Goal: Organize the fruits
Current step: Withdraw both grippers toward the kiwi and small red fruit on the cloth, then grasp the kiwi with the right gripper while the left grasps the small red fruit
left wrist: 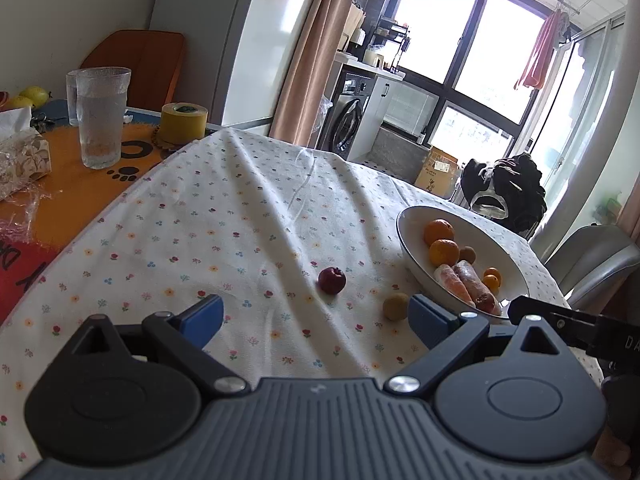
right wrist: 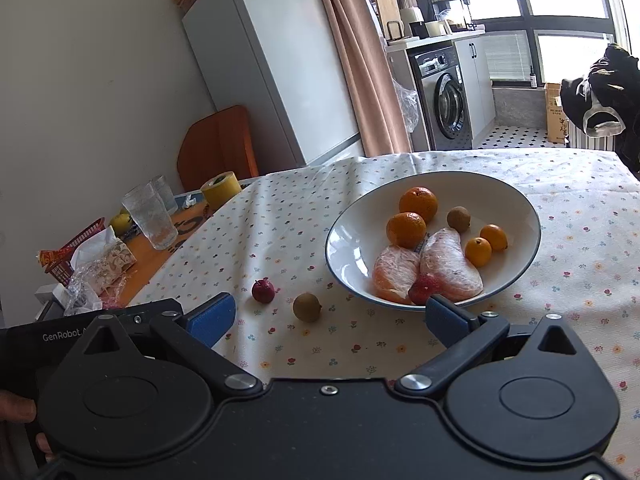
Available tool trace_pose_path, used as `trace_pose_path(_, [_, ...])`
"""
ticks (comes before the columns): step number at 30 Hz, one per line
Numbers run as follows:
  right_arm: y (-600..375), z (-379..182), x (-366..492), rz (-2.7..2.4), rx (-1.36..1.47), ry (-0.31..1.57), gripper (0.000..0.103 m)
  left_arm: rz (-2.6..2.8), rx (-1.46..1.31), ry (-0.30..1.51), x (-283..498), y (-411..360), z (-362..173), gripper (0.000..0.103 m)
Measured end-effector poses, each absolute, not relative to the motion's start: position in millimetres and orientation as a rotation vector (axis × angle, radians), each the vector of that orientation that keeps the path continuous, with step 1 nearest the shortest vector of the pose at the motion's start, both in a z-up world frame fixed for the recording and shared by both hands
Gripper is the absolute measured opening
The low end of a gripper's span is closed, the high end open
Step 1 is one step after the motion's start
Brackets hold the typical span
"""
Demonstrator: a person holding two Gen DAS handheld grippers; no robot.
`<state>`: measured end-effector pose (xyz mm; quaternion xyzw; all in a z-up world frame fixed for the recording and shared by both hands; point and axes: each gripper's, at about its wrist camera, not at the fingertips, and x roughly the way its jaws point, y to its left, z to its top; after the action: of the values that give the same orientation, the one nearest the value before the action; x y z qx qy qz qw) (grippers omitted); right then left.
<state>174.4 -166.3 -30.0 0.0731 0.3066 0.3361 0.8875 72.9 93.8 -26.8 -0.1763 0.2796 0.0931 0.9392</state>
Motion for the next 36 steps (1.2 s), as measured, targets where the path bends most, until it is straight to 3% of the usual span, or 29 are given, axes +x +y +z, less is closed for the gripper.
trace_pose_path(3, [-157.0, -32.0, 173.7, 0.717, 0.146, 0.645, 0.101, 0.201, -0.359, 0.576, 72.6, 97.0, -30.4, 0.098])
trace_pose_path(11, [-136.5, -42.7, 179.5, 0.738, 0.120, 0.680, 0.083, 0.203, -0.367, 0.573, 73.6, 106.8, -36.1, 0.097])
trace_pose_path(25, [-108.6, -54.5, 197.7, 0.747, 0.109, 0.722, 0.063, 0.189, -0.358, 0.557, 90.0, 112.9, -40.9, 0.095])
trace_pose_path(29, [-98.7, -58.3, 202.8, 0.760, 0.092, 0.733, 0.050, 0.185, -0.355, 0.561, 98.3, 115.1, -43.4, 0.089])
trace_pose_path(34, [-87.9, -64.5, 208.4, 0.753, 0.072, 0.739, 0.049, 0.199, -0.381, 0.575, 106.1, 120.8, -48.6, 0.080])
trace_pose_path(36, [-84.8, -68.8, 211.2, 0.753, 0.066, 0.746, 0.044, 0.198, -0.386, 0.576, 108.5, 121.7, -49.6, 0.075])
